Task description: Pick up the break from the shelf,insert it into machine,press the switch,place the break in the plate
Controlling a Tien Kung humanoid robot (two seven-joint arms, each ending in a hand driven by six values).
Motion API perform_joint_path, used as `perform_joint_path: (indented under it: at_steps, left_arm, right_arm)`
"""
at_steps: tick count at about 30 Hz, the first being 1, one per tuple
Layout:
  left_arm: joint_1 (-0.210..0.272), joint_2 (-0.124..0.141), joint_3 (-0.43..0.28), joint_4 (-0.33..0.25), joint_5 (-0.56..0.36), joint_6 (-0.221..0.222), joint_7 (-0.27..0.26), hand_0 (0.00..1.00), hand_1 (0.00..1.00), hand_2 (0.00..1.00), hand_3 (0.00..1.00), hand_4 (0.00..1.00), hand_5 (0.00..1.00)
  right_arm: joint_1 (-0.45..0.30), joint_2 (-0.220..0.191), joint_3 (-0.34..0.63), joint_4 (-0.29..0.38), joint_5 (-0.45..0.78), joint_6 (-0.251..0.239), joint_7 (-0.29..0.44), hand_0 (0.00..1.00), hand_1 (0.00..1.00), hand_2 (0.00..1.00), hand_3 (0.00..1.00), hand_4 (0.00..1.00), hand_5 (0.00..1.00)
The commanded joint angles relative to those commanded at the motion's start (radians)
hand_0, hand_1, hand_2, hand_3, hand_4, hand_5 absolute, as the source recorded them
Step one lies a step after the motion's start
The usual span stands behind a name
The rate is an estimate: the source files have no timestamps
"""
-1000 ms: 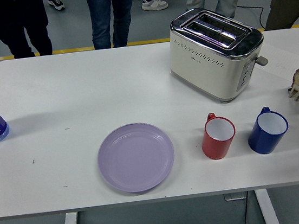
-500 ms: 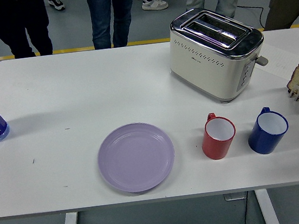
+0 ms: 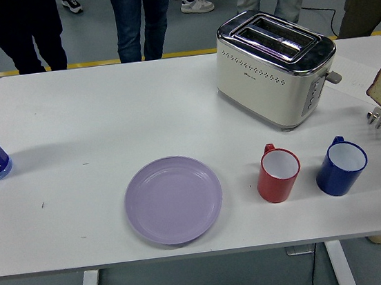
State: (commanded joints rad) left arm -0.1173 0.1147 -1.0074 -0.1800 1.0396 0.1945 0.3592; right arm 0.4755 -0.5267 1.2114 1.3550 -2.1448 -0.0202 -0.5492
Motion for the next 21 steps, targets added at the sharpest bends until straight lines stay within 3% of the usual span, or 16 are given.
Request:
perform_joint_path:
  at_steps: [12, 21]
  left_arm:
    - [-0.004, 0.002, 0.000, 0.000, -0.001, 0.000, 0.000, 0.629, 0.489, 0.471, 0.540, 0.332, 0.810]
    - [-0.004, 0.003, -0.003, 0.000, 0.003, 0.000, 0.001, 0.629, 0.487, 0.470, 0.540, 0.332, 0.812]
  right_arm:
    - [0.038, -0.070, -0.009, 0.071, 0.060, 0.010, 0.005, 0.125, 0.224, 0.435, 0.488, 0.512, 0.112]
    - [0.101, -0.124, -0.017, 0.131, 0.145, 0.057, 0.002, 0.118, 0.220, 0.433, 0.487, 0.505, 0.102]
